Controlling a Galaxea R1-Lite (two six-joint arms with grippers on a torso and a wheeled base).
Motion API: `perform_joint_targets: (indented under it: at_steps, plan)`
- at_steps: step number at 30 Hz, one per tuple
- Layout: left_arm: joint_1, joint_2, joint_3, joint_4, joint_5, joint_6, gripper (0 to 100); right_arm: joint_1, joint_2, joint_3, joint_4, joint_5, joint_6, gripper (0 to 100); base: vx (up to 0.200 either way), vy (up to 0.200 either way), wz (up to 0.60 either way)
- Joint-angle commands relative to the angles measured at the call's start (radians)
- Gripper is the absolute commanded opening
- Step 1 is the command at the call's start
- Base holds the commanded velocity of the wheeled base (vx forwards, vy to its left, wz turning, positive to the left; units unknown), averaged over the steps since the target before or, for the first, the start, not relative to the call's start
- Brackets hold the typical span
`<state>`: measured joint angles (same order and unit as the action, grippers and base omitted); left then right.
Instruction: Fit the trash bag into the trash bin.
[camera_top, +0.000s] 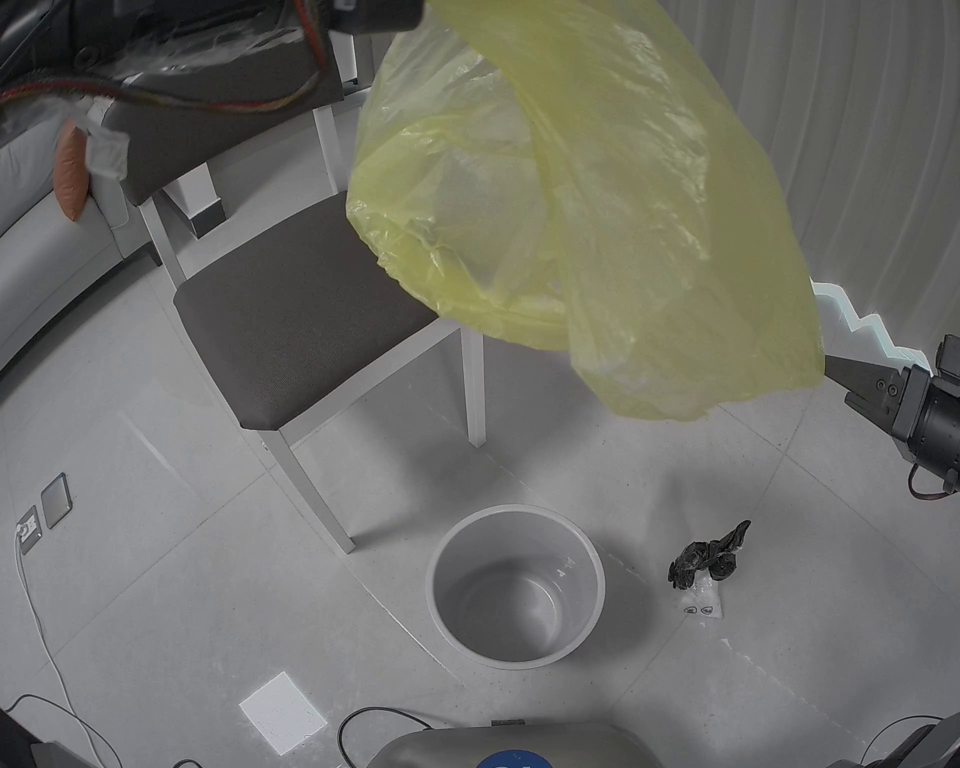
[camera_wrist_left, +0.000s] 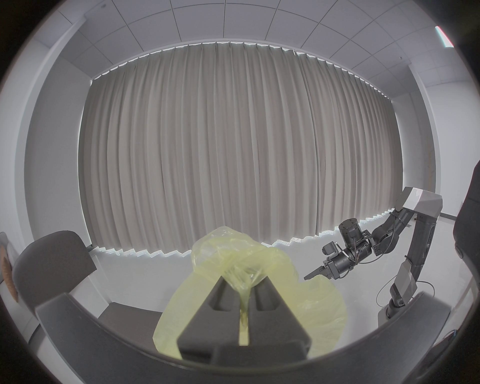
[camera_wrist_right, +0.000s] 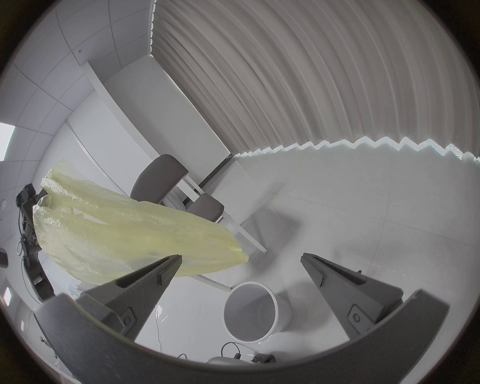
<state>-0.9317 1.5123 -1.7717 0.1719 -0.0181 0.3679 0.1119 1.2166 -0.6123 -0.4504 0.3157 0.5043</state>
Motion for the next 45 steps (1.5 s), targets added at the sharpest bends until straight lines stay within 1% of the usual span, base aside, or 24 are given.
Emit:
perform_joint_targets:
  at_steps: [1,3,4,6,8,14,23,24,26,27,28,45]
  plan:
    - [-0.009,0.002,0.0,0.0,-0.002,0.0,0,0.003,0.035,-0.004,-0.022,0.0,0.027,100,0.0,0.0,0.0]
    - [-0.009,0.002,0.0,0.0,-0.002,0.0,0,0.003,0.044,-0.006,-0.036,0.0,0.043,100,0.0,0.0,0.0]
    - [-0.009,0.003,0.0,0.0,-0.002,0.0,0,0.005,0.067,-0.012,-0.071,-0.001,0.083,100,0.0,0.0,0.0]
    - [-0.009,0.003,0.0,0.0,-0.002,0.0,0,0.006,0.087,-0.014,-0.108,-0.001,0.128,100,0.0,0.0,0.0]
    - [-0.013,0.005,0.0,0.0,-0.002,0.0,0,0.006,0.109,-0.014,-0.126,-0.001,0.151,100,0.0,0.0,0.0]
    - [-0.013,0.008,0.0,-0.025,-0.002,-0.003,0,0.006,0.13,-0.01,-0.128,0.003,0.154,100,0.0,0.0,0.0]
    - [-0.013,0.012,-0.002,-0.034,-0.003,-0.007,0,0.035,0.144,-0.006,-0.125,0.006,0.16,100,0.0,0.0,0.0]
    - [-0.013,0.012,-0.002,-0.034,-0.003,-0.007,0,0.037,0.143,-0.004,-0.125,0.016,0.165,100,0.0,0.0,0.0]
    - [-0.013,0.012,-0.002,-0.034,-0.003,-0.007,0,0.037,0.133,0.002,-0.122,0.065,0.18,100,0.0,0.0,0.0]
    - [-0.013,0.012,-0.002,-0.034,-0.002,-0.007,0,0.037,0.133,0.002,-0.122,0.069,0.181,100,0.0,0.0,0.0]
    - [-0.013,0.012,-0.002,-0.034,-0.003,-0.007,0,0.035,0.132,0.005,-0.119,0.103,0.197,100,0.0,0.0,0.0]
    - [-0.015,0.016,-0.02,-0.035,-0.005,-0.01,0,0.031,0.159,0.013,-0.12,0.101,0.191,100,0.0,0.0,0.0]
